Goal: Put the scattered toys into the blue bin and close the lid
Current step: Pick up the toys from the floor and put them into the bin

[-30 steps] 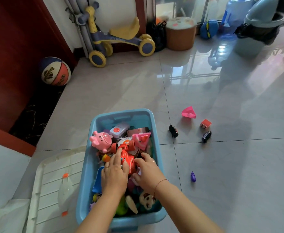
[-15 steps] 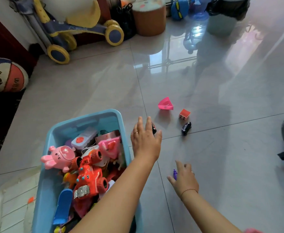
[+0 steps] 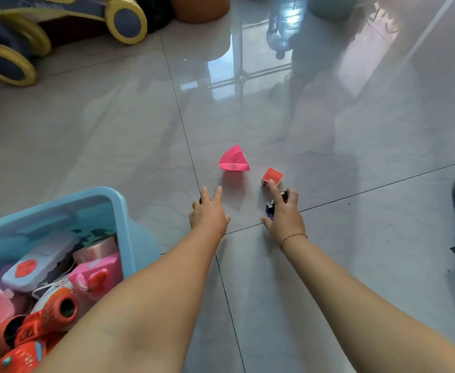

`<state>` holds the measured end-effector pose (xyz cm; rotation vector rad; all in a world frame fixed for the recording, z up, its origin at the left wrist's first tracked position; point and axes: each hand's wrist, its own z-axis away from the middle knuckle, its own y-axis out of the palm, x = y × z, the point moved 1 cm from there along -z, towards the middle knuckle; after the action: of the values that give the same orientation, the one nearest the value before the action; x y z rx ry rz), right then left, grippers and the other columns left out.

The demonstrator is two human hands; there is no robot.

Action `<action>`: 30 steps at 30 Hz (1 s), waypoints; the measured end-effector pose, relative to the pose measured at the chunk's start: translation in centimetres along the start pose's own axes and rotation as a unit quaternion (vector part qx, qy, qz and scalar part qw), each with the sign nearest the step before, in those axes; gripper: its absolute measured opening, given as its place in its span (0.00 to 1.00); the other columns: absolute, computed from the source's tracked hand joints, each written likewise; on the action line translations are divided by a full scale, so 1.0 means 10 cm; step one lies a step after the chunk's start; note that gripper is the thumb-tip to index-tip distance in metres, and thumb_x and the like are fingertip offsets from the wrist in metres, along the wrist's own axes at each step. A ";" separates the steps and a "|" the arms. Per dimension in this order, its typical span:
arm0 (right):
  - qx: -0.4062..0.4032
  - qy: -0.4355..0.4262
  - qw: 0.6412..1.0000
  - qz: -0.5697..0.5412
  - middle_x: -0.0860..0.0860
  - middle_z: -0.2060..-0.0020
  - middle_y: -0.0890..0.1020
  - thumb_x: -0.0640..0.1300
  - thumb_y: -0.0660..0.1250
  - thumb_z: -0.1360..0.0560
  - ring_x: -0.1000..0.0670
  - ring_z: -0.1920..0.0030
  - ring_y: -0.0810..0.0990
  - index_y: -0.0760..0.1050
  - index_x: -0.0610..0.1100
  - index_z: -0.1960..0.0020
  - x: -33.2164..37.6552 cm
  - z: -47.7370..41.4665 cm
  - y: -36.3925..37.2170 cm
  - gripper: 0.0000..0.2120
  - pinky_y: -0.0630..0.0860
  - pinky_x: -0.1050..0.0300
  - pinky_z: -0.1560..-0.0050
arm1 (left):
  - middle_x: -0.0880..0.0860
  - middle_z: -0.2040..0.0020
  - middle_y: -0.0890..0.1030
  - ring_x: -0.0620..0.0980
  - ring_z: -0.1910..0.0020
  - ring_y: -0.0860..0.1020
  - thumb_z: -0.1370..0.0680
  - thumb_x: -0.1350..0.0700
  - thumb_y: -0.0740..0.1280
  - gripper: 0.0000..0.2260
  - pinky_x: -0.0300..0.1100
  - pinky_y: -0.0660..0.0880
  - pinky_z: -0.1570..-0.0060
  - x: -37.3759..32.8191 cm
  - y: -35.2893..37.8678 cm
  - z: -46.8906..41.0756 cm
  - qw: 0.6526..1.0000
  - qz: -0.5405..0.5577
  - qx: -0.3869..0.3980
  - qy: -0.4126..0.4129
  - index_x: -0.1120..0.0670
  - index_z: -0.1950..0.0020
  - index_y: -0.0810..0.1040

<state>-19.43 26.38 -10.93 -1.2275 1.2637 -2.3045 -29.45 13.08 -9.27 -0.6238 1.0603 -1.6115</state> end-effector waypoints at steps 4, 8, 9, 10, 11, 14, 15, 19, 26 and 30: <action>0.011 0.004 0.999 0.049 0.41 0.38 0.65 0.34 0.62 0.29 0.37 0.59 0.76 0.71 0.40 0.43 -0.03 -0.08 0.17 0.14 0.75 0.49 0.56 | 0.57 0.33 0.62 0.60 0.39 0.69 0.23 0.59 0.64 0.18 0.48 0.71 0.46 0.01 0.15 0.04 1.000 0.006 0.015 0.016 0.57 0.35 0.66; -0.010 0.006 1.000 0.011 0.43 0.44 0.68 0.32 0.59 0.28 0.37 0.60 0.76 0.72 0.38 0.48 -0.15 0.36 0.30 0.10 0.73 0.51 0.60 | 0.58 0.35 0.62 0.62 0.45 0.75 0.24 0.62 0.66 0.16 0.49 0.71 0.48 0.01 0.27 0.35 0.998 0.047 0.050 0.004 0.59 0.39 0.67; -0.007 0.014 1.000 -0.006 0.44 0.44 0.68 0.32 0.60 0.28 0.37 0.59 0.77 0.72 0.39 0.47 -0.19 0.52 0.32 0.11 0.74 0.51 0.59 | 0.58 0.35 0.62 0.62 0.46 0.75 0.25 0.61 0.67 0.16 0.49 0.72 0.49 0.00 0.27 0.47 0.996 0.064 0.062 0.000 0.59 0.39 0.68; -0.005 0.028 0.999 -0.027 0.45 0.44 0.69 0.32 0.61 0.29 0.38 0.59 0.78 0.73 0.40 0.47 -0.22 0.68 0.32 0.12 0.75 0.51 0.58 | 0.58 0.36 0.62 0.61 0.47 0.76 0.25 0.60 0.68 0.16 0.49 0.72 0.49 -0.01 0.25 0.60 0.994 0.086 0.068 -0.003 0.59 0.40 0.68; -0.007 0.045 0.997 -0.055 0.45 0.44 0.69 0.32 0.62 0.29 0.38 0.60 0.79 0.74 0.41 0.47 -0.23 0.84 0.32 0.12 0.76 0.51 0.58 | 0.57 0.36 0.63 0.61 0.48 0.76 0.25 0.58 0.69 0.17 0.49 0.73 0.48 -0.03 0.21 0.74 0.991 0.113 0.064 0.002 0.59 0.40 0.68; -0.022 0.077 0.982 -0.171 0.45 0.46 0.70 0.31 0.66 0.28 0.41 0.72 0.78 0.76 0.41 0.49 -0.03 1.30 0.22 0.10 0.75 0.57 0.68 | 0.53 0.38 0.65 0.57 0.51 0.77 0.26 0.57 0.70 0.18 0.48 0.74 0.48 -0.05 -0.06 1.20 0.974 0.221 0.001 0.053 0.57 0.39 0.69; -0.028 0.071 0.976 -0.204 0.46 0.47 0.70 0.31 0.66 0.28 0.43 0.74 0.77 0.76 0.43 0.50 0.12 1.41 0.15 0.09 0.76 0.57 0.69 | 0.51 0.38 0.65 0.53 0.52 0.77 0.26 0.57 0.70 0.18 0.45 0.75 0.49 -0.02 -0.20 1.36 0.963 0.258 -0.031 0.073 0.56 0.39 0.70; -0.055 -0.034 0.959 -0.276 0.49 0.49 0.70 0.31 0.68 0.29 0.51 0.71 0.77 0.76 0.43 0.49 1.04 1.63 -0.19 0.11 0.80 0.54 0.67 | 0.47 0.35 0.63 0.42 0.50 0.74 0.27 0.57 0.72 0.18 0.33 0.71 0.46 0.43 -0.79 1.97 0.913 0.334 -0.211 0.107 0.53 0.39 0.73; -0.012 -0.240 0.953 -0.187 0.44 0.42 0.71 0.34 0.67 0.29 0.41 0.55 0.79 0.76 0.41 0.44 2.67 1.67 -0.17 0.14 0.78 0.49 0.50 | 0.53 0.28 0.63 0.52 0.33 0.70 0.27 0.62 0.70 0.24 0.40 0.64 0.36 1.93 -1.43 2.30 0.898 0.296 -0.322 -0.055 0.56 0.33 0.70; 0.031 -0.255 0.962 -0.091 0.44 0.37 0.67 0.38 0.69 0.28 0.40 0.49 0.78 0.72 0.41 0.40 2.97 1.45 0.08 0.18 0.76 0.47 0.45 | 0.50 0.24 0.60 0.54 0.29 0.66 0.24 0.59 0.66 0.31 0.47 0.64 0.33 2.24 -1.50 2.12 0.936 0.253 -0.226 -0.092 0.51 0.24 0.57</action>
<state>-26.88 1.07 9.03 -1.8243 0.9200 -1.9245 -26.07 -14.26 11.15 -0.7137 1.3308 -0.8490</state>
